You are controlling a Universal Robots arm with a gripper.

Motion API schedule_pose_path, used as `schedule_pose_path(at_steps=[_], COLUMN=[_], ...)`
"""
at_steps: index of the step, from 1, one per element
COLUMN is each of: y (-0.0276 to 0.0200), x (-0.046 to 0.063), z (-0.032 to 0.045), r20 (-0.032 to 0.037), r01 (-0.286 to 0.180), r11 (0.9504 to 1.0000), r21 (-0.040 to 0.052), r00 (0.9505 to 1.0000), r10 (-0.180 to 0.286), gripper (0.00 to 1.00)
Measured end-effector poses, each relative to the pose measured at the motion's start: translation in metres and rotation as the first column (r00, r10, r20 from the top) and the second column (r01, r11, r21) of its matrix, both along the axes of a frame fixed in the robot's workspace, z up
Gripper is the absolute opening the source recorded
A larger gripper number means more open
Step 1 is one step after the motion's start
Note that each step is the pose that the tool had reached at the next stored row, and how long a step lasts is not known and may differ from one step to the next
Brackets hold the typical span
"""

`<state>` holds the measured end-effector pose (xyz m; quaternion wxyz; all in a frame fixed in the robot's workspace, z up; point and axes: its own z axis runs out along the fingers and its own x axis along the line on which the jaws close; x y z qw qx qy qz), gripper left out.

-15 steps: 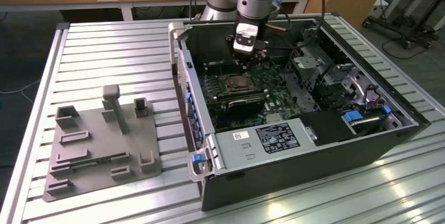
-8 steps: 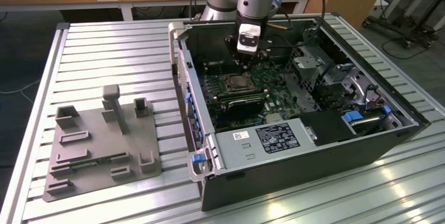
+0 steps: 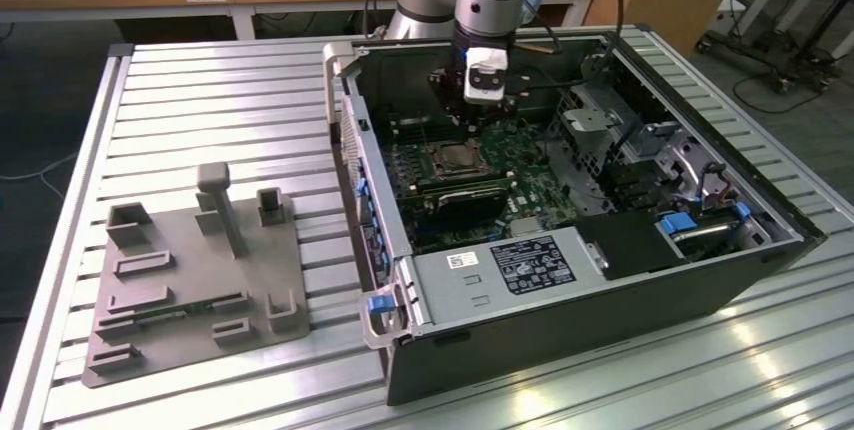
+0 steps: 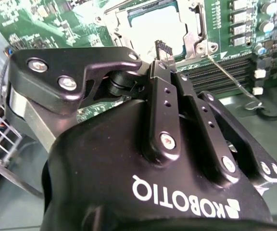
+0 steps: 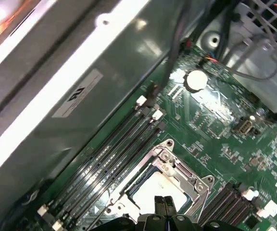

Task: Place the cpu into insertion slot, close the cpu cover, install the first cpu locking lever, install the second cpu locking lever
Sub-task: 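Install the first cpu locking lever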

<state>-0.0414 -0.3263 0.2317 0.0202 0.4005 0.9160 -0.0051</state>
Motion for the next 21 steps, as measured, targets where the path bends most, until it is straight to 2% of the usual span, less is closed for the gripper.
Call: schedule_pose_path(at_steps=[3,10,16,21], y=[0.0000,0.0006,0.0007,0.0006], x=[0.000,-0.001,-0.003,-0.014], z=[0.0006,0.0058,0.0058,0.0053], r20=[-0.0001,0.0000,-0.0001,-0.0001], r01=[-0.030,-0.065,-0.127,-0.144], r11=[0.9996,0.9979,0.9919,0.9896], r21=[-0.0006,-0.0011,-0.0018,-0.0018], r00=[0.9996,0.9979,0.9919,0.9896], r10=[0.030,0.065,0.127,0.144], gripper=[0.10,0.10,0.10,0.10])
